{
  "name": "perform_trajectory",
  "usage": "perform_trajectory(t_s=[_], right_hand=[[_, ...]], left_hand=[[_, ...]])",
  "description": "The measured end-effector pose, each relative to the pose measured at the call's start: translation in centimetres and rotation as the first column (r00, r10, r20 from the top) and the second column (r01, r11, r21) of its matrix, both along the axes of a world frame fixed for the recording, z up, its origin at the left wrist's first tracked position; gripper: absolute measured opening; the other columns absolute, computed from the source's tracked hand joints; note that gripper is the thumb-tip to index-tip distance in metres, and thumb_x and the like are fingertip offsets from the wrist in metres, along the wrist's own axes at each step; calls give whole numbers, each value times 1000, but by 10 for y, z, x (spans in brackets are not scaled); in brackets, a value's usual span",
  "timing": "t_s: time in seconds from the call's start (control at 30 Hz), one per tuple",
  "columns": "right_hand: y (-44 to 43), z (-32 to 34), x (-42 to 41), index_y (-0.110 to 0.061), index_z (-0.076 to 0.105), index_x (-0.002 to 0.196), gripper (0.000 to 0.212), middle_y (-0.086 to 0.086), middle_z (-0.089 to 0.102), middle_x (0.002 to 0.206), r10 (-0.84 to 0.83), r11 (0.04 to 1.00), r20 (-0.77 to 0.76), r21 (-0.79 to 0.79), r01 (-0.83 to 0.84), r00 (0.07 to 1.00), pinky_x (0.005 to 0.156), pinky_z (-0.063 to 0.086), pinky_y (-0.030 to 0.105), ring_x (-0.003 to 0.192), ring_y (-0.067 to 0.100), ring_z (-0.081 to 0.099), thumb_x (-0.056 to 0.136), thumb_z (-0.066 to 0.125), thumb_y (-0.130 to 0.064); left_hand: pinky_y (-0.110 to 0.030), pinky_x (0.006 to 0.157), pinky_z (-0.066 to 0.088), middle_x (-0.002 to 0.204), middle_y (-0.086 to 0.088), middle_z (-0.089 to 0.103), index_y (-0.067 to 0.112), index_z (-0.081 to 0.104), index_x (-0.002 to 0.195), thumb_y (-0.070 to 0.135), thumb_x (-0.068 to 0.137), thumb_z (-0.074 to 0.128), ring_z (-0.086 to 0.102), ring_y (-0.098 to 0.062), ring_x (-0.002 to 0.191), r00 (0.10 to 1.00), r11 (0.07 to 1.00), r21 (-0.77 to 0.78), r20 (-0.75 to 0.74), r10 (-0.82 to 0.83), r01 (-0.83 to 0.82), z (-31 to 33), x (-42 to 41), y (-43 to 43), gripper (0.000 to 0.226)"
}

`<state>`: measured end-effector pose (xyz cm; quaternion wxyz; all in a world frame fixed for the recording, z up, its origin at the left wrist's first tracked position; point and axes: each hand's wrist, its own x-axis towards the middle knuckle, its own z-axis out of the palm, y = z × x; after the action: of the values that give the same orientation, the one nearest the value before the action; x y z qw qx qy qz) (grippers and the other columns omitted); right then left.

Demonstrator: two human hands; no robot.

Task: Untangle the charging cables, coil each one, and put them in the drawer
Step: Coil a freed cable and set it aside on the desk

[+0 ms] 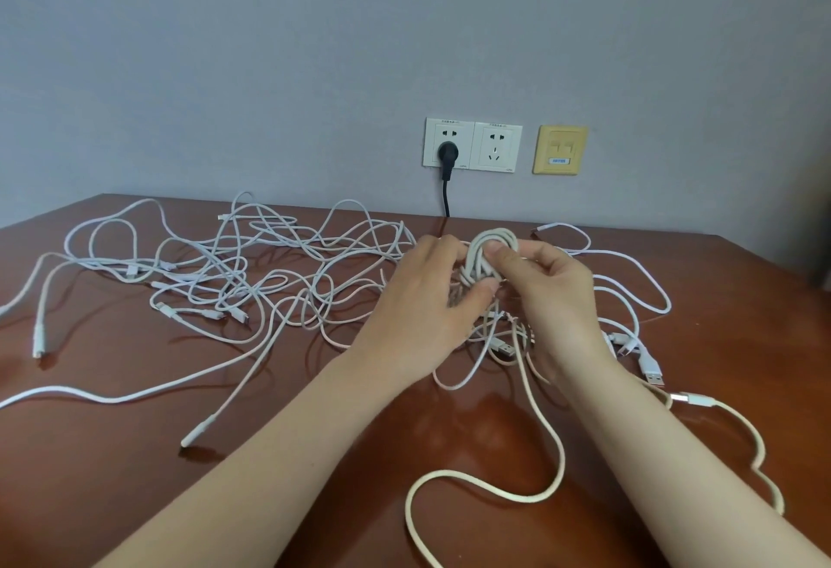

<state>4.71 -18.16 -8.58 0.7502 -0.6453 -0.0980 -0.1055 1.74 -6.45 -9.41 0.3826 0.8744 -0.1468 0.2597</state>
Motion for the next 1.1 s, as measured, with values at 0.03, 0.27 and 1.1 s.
perform_trajectory(t_s=[0.03, 0.27, 1.1], right_hand=[[0, 1, 0, -11, 64, 81, 6, -1, 60, 59, -11, 1000, -8, 15, 11, 1000, 50, 44, 18, 44, 5, 51, 82, 69, -15], [-6, 7, -2, -3, 63, 99, 15, 1, 67, 69, 227, 972, -22, 70, -225, 974, 56, 49, 15, 55, 6, 58, 84, 61, -7], [-2, 1, -1, -5, 62, 88, 6, 3, 61, 61, 59, 998, -13, 4, -59, 998, 65, 46, 27, 62, 16, 54, 84, 65, -8]], left_hand=[[-21, 75, 38, 97, 6, 56, 17, 53, 103, 32, 90, 56, 52, -6, 87, 1000, 1000, -27, -13, -9, 8, 0, 0, 0, 20], [-17, 66, 46, 91, 6, 67, 19, 59, 104, 34, 88, 60, 64, -14, 77, 992, 950, -309, -103, -71, 36, 7, 1, 6, 22], [-30, 71, 49, 83, 7, 60, 17, 57, 96, 32, 84, 66, 56, -8, 75, 1000, 996, -85, 26, -12, 15, 3, 3, 6, 22]])
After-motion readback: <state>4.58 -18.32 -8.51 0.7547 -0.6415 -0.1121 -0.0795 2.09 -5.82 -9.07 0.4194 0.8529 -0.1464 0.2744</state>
